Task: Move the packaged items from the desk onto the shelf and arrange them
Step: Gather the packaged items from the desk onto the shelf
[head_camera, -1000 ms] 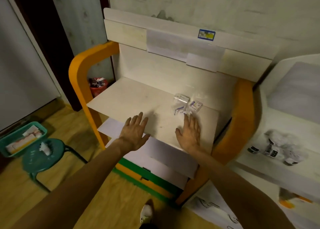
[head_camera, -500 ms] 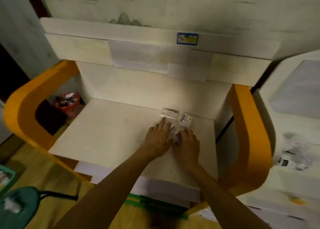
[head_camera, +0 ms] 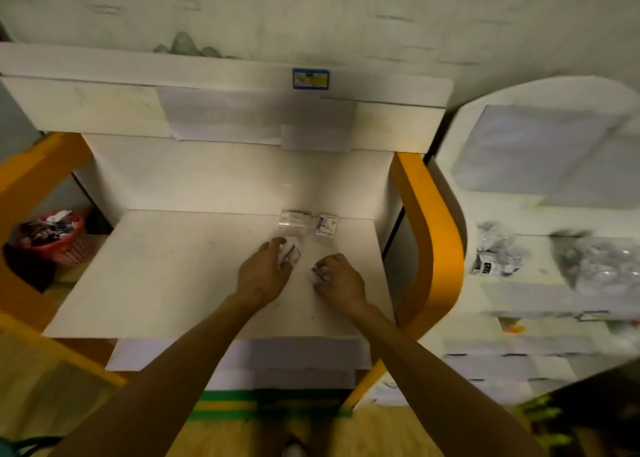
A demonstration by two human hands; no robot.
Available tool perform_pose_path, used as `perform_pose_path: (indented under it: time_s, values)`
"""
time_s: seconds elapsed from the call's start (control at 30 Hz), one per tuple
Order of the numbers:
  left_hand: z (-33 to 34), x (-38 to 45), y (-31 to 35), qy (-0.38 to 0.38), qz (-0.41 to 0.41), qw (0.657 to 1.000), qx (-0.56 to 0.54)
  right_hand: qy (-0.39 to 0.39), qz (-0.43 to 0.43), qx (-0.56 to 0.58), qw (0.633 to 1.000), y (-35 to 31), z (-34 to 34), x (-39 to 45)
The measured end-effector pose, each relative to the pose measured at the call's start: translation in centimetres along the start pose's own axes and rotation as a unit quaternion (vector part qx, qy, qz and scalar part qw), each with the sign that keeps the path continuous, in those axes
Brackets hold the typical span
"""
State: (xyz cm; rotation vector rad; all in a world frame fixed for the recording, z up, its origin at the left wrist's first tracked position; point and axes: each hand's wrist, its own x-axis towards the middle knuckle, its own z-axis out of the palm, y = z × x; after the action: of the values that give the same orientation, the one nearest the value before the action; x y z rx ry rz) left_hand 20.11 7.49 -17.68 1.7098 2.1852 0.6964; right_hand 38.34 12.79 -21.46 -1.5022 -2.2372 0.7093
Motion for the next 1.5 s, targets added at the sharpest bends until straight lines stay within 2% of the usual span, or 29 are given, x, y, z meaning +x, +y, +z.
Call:
perform_pose_path:
  time_s: [0.17, 0.33, 0.47, 0.63, 0.7, 0.8, 0.87, 1.07, 1.17, 1.23, 1.33, 1.43, 1.5]
  values:
    - [-1.7, -4.5, -0.2, -0.007, 0.021, 0.999, -0.048, 0.009, 0.015, 0.006, 1.000, -0.6, -0.8, -4.4]
    - [-1.4, -10.1, -0.8, -0.007, 0.041, 0.995, -0.088, 0.081, 0.044, 0.143, 0.985, -1.3, -1.5, -9.5]
    - [0.5, -14.1, -1.0, -0.110, 0.025, 0.988, -0.104, 0.079, 0.065, 0.164, 0.981, 0.0, -1.3, -16.7]
    - [4.3, -18.0, 2.9, -0.221, 0.100, 0.967, -0.084, 0.066, 0.127, 0.150, 0.978, 5.7, -1.4, -27.1]
    - [5.6, -18.3, 5.7, -0.252, 0.144, 0.954, -0.069, 0.090, 0.153, 0.141, 0.974, 8.1, -2.7, -29.5]
    - [7.4, -18.1, 10.5, -0.260, 0.191, 0.946, -0.043, 0.152, 0.178, 0.137, 0.962, 12.3, -5.6, -31.4]
    - [8.5, -17.7, 12.7, -0.245, 0.197, 0.948, -0.055, 0.171, 0.187, 0.134, 0.958, 14.1, -7.1, -31.7]
    - [16.5, -19.0, 26.3, -0.283, 0.176, 0.935, -0.118, 0.228, 0.215, 0.123, 0.942, 25.2, -15.8, -36.5]
    - [20.5, -19.4, 33.5, -0.280, 0.194, 0.927, -0.155, 0.240, 0.225, 0.131, 0.935, 30.3, -20.2, -38.4]
    - [23.1, -20.0, 39.1, -0.280, 0.183, 0.922, -0.194, 0.261, 0.242, 0.138, 0.924, 33.6, -23.0, -39.6]
    - [27.9, -21.3, 45.0, -0.277, 0.121, 0.919, -0.253, 0.274, 0.278, 0.150, 0.908, 37.8, -25.0, -42.6]
    - [31.1, -22.2, 50.1, -0.277, 0.073, 0.920, -0.268, 0.272, 0.285, 0.152, 0.906, 41.1, -26.5, -45.0]
    - [32.4, -21.6, 53.6, -0.262, 0.071, 0.928, -0.257, 0.280, 0.287, 0.154, 0.903, 43.3, -28.5, -45.4]
